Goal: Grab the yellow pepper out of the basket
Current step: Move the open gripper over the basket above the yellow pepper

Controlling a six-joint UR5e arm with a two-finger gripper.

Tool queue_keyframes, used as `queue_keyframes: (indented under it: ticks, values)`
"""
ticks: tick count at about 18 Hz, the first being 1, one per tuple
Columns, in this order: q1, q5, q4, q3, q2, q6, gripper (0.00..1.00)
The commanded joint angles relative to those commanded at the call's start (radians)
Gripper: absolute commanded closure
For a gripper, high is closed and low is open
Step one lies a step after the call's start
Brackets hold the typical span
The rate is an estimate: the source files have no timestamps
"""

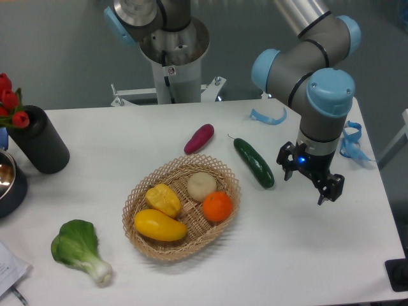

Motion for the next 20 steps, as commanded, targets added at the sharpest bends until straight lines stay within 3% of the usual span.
queue_keyframes:
  ticks: [9,16,20]
  values:
    - [-0.017,-0.009,0.003,-0.009,0.006,-0.024,0.0]
    - [-0.115,-0.035,0.017,-0.052,0.023,-0.104,0.0]
    - [-0.19,-0.044,0.093,-0.066,0.014,-0.137,0.0]
